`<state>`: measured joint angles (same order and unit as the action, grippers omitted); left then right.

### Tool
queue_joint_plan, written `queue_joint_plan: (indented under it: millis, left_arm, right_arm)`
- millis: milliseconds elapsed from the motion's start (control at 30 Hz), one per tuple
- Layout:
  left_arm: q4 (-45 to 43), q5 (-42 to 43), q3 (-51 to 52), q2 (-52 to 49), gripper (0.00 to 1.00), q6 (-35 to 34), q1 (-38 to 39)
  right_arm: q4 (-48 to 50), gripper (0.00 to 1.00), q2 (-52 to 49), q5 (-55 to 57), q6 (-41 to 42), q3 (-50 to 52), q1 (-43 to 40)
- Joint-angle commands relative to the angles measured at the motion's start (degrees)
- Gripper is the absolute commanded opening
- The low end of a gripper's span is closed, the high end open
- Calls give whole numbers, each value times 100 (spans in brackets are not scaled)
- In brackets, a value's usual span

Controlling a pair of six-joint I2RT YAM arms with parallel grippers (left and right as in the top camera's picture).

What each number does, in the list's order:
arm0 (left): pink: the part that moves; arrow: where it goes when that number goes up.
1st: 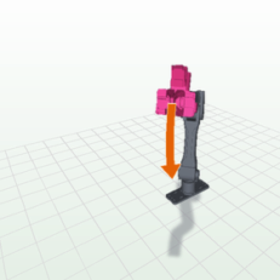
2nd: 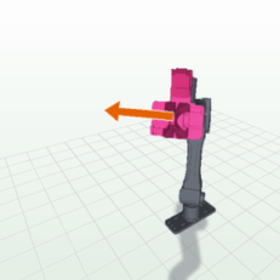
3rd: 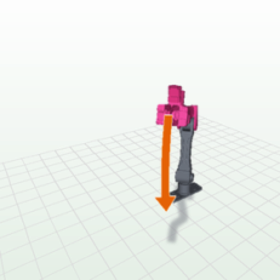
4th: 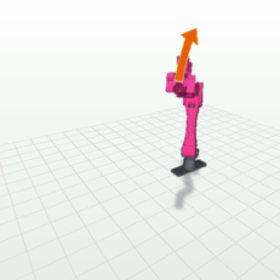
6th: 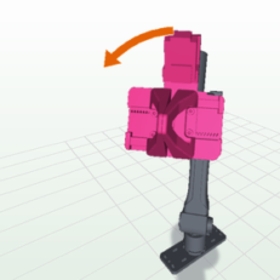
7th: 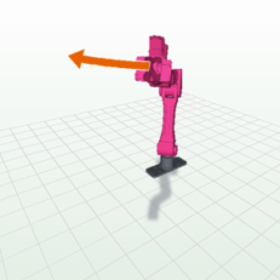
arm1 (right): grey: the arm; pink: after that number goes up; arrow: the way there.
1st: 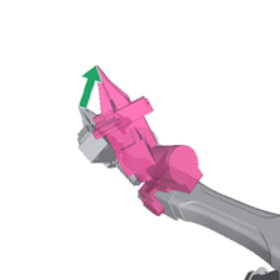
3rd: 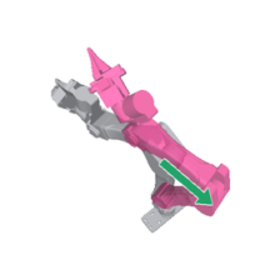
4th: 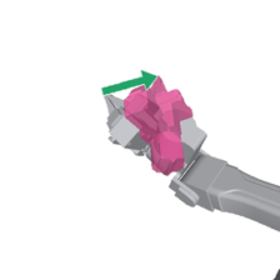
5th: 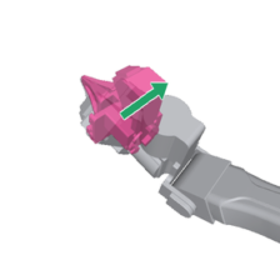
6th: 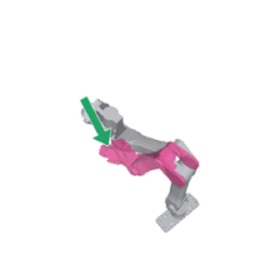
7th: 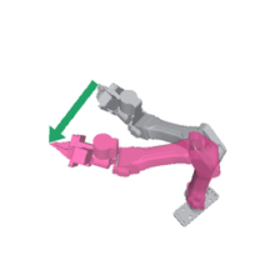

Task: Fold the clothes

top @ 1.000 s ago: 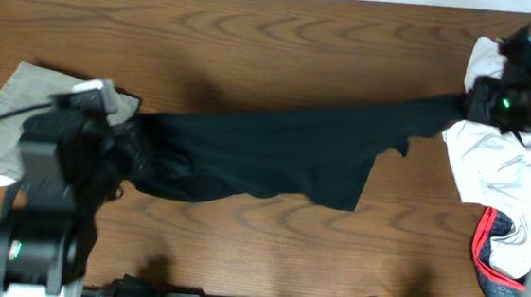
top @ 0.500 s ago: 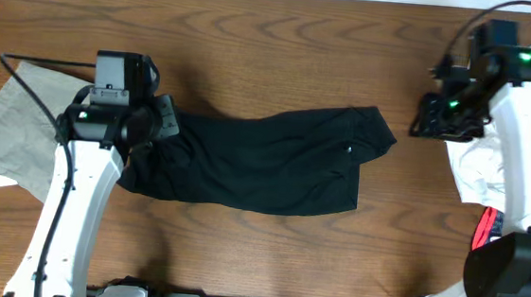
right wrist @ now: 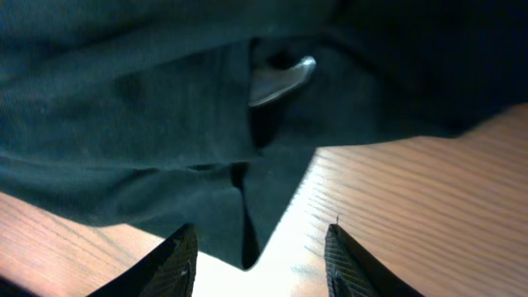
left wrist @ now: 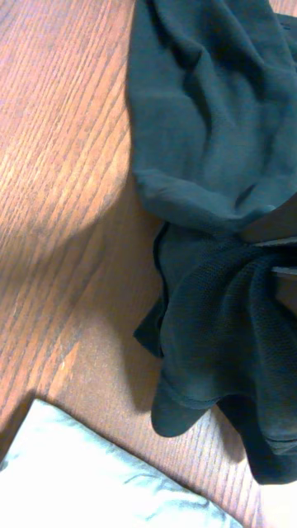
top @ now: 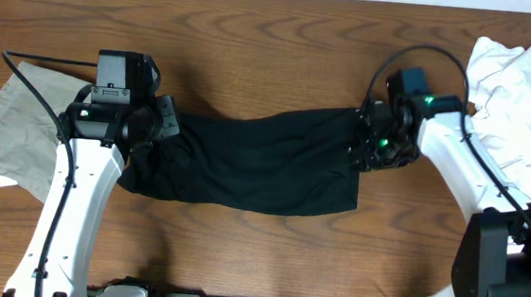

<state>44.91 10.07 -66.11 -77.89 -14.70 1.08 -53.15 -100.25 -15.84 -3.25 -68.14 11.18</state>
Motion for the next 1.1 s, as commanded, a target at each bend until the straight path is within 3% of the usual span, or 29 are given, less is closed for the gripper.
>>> queue_joint_plan:
  millis: [0, 533, 1067]
  left_arm:
    - [-2, -72, -39, 55, 6, 118, -2]
    - [-4, -74, -39, 55, 6, 118, -2]
    - [-4, -72, -39, 55, 6, 118, -2]
  right_arm:
    - [361, 49, 52, -621, -74, 396, 87]
    - [1792, 50, 52, -715, -66, 1115, 409]
    - [2122, 48, 52, -518, -61, 1115, 433]
